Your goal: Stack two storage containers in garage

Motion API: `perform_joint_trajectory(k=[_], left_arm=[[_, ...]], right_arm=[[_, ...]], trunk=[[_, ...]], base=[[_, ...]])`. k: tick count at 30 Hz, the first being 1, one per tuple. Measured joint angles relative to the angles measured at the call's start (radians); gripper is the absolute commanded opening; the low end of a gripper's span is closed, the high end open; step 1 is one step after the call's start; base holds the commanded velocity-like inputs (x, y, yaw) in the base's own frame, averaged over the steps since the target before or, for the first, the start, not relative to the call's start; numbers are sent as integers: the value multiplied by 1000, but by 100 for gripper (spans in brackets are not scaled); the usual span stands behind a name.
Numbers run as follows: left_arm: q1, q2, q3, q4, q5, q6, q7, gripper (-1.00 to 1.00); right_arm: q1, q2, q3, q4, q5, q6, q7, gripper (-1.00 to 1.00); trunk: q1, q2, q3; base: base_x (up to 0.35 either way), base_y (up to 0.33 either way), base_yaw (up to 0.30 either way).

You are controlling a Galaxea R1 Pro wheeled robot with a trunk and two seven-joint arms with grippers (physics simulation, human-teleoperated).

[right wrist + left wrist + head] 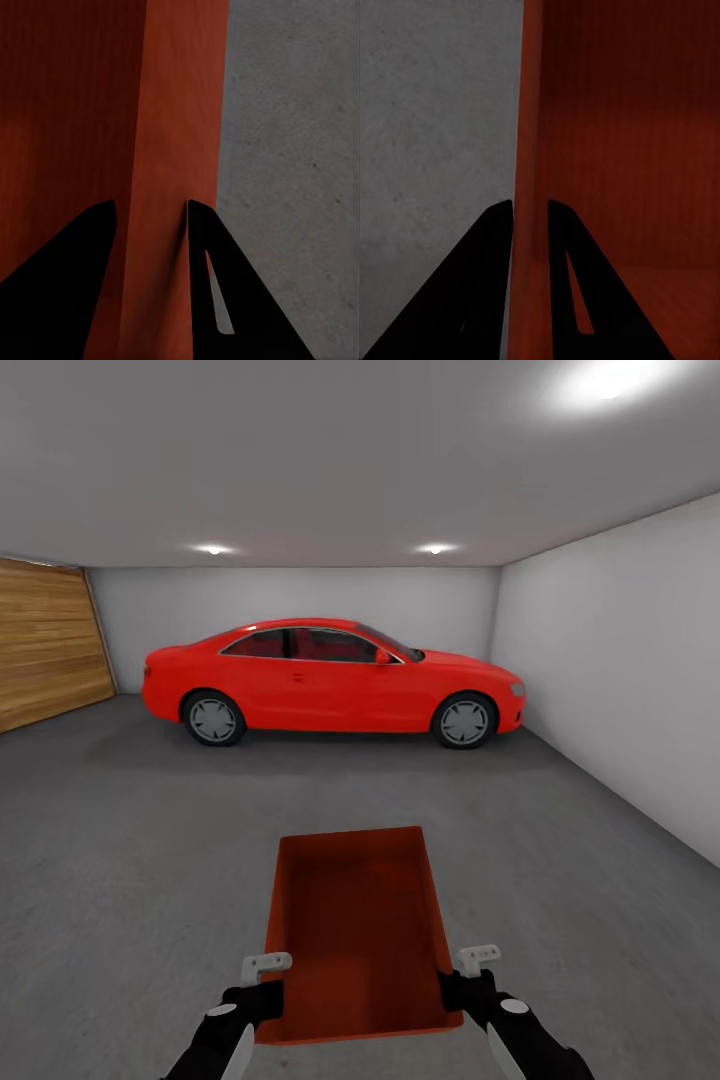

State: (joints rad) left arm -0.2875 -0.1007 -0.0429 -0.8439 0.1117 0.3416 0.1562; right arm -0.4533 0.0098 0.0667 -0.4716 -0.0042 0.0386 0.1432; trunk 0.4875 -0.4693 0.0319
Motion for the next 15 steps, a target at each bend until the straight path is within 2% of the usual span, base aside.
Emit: perform_joint_trajectory(k=[15], left_arm=[[0, 0, 0, 0, 0, 0, 0, -100]], right_arm=[[0, 0, 0, 0, 0, 0, 0, -100]], trunk=[[0, 0, 0]], base=[[286, 0, 0]])
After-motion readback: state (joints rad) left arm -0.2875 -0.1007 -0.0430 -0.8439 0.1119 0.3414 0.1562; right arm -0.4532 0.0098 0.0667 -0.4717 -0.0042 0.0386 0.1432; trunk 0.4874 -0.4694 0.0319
